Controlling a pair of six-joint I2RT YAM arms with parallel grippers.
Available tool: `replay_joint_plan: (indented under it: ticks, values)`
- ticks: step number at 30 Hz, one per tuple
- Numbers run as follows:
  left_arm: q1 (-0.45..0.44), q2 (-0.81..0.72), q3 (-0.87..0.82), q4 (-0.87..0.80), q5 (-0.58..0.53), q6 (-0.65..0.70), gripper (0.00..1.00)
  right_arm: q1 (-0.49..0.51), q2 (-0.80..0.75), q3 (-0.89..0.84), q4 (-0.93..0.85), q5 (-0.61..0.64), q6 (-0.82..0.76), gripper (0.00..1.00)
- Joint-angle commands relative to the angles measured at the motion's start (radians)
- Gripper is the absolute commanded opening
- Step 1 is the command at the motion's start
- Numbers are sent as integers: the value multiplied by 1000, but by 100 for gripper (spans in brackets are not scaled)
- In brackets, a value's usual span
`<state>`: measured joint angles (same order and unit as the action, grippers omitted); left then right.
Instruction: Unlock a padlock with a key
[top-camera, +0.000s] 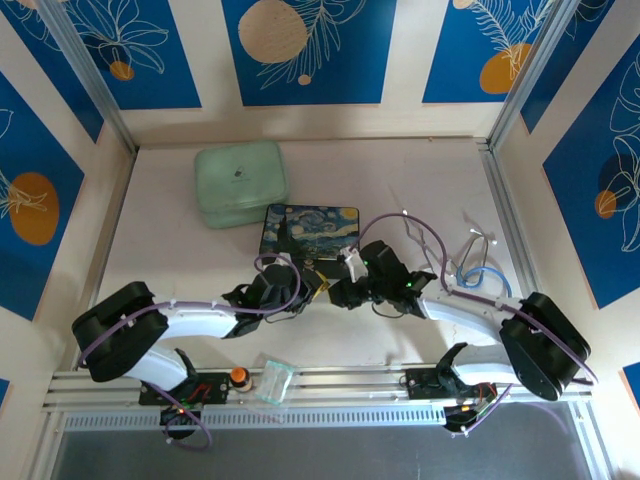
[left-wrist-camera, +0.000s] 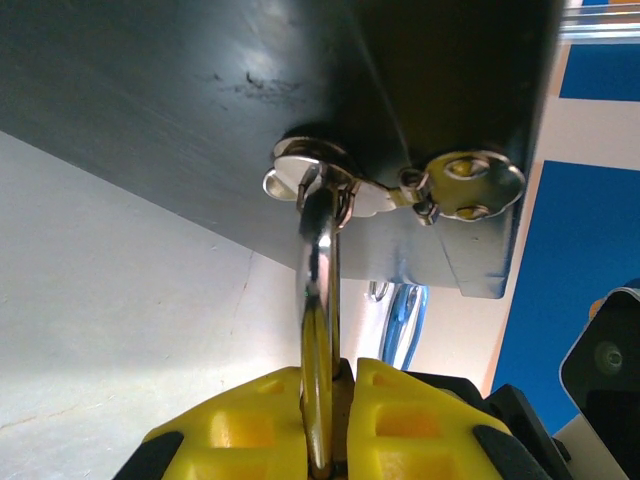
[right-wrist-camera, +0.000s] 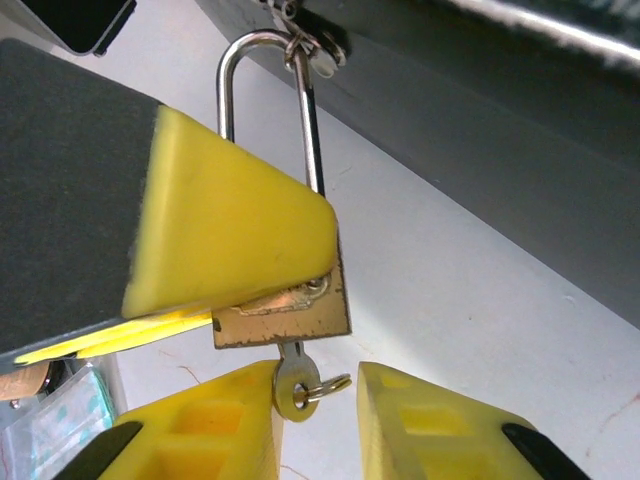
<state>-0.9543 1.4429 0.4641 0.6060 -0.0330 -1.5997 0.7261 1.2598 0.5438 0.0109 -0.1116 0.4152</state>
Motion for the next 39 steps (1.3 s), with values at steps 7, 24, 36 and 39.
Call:
replay_joint_plan:
  ticks: [7, 24, 36, 39]
  values:
    - [-12, -1, -11, 3, 14, 14, 0, -39, -22, -39, -37, 75, 80, 32]
    - [-13, -12, -21, -28, 3, 29, 0, -44, -116, -42, -61, 46, 188, 47]
    - [-12, -27, 0, -221, -33, 147, 0, -130, -138, 131, -365, 240, 262, 98]
    - [-12, -19, -5, -235, -28, 159, 0, -146, -62, 173, -359, 229, 246, 96]
